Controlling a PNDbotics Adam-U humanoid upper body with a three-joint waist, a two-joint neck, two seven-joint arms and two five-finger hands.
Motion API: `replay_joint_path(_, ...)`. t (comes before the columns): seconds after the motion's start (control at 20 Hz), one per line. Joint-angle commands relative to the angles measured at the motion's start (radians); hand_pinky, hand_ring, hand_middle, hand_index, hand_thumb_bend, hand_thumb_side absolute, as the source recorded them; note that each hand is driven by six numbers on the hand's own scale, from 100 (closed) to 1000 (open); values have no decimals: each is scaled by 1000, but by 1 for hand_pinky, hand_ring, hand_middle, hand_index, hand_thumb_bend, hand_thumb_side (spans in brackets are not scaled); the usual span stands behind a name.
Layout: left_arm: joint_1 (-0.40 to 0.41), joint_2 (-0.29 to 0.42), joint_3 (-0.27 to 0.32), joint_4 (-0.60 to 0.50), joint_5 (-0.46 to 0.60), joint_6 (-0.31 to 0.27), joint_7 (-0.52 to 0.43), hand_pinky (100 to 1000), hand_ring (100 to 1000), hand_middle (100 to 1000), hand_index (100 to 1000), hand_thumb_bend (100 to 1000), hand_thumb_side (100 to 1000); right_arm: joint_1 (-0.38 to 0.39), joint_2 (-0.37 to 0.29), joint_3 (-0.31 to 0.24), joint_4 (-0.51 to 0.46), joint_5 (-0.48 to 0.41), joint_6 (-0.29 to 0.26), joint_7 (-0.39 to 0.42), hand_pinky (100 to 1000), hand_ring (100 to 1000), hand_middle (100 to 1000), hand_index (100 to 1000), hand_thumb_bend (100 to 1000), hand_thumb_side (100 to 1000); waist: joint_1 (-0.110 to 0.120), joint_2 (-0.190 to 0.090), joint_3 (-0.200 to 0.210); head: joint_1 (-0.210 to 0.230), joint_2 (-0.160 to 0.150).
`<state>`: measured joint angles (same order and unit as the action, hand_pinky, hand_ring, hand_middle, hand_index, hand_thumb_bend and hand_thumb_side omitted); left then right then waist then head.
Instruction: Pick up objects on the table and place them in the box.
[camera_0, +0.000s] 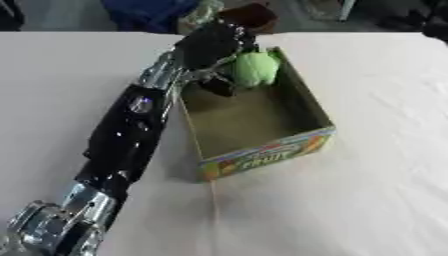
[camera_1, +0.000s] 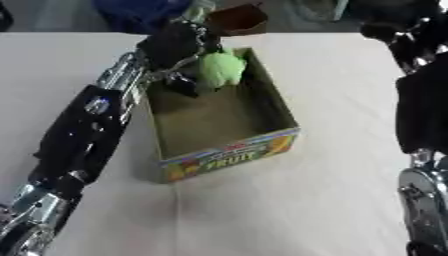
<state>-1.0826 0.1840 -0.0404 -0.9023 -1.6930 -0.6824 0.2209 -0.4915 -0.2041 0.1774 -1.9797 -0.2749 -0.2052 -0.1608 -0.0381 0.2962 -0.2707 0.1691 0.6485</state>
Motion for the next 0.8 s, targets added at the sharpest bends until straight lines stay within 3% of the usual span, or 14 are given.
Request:
replay_joint_path(0.05,-18,-2,3,11,-74,-32,-17,473,546,522,668,100,211,-7,-6,-1,-20,-6,2,6,673,705,536,849,100,975,1,-17,3,-3,-8)
replay_joint_path(0.15,-12,-3,0,23,-104,-54,-52,513,577,557,693,100,293,-6,-7,-2,-20,-5,3,6,673,705,536,850,100,974,1,-17,6,-4,-8)
replay_joint_path(0.3,-10,-3,-1,24,-131,-83,-104,604,674,687,792,100,449,-2,-8,-1,-20,-3,4,7,673,706,536,850,100,973,2,-18,8,2,-11)
replay_joint_path(0.35,-11,-2,0,19,-136,-92,-117,639,721,747,846,163,516,0,-8,-1,-20,-2,5,6,673,706,535,851,100,973,2,-18,8,5,-13)
replay_joint_path(0.45,-12,0,2,4,-139,-105,-130,680,760,798,929,377,715,2,-7,-1,-20,-1,6,6,673,706,535,851,100,972,2,-19,8,8,-15)
replay_joint_path(0.5,-12,2,4,-4,-139,-108,-131,705,787,834,978,589,858,4,-7,-1,-20,-1,6,6,673,707,535,851,100,971,2,-20,8,8,-14)
replay_joint_path(0.55,-11,3,7,-9,-137,-109,-131,720,803,854,1000,683,895,6,-7,-1,-20,0,7,6,672,707,535,851,100,971,2,-20,8,7,-14)
replay_joint_path(0.65,-9,6,13,-15,-134,-101,-132,733,817,869,1000,800,994,7,-6,-1,-20,1,7,5,672,707,535,852,100,970,2,-21,8,5,-13)
replay_joint_path(0.8,-1,8,18,-17,-122,-68,-129,716,802,850,993,813,1000,10,-6,-2,-20,1,8,4,672,707,534,852,100,970,1,-21,13,-3,-13)
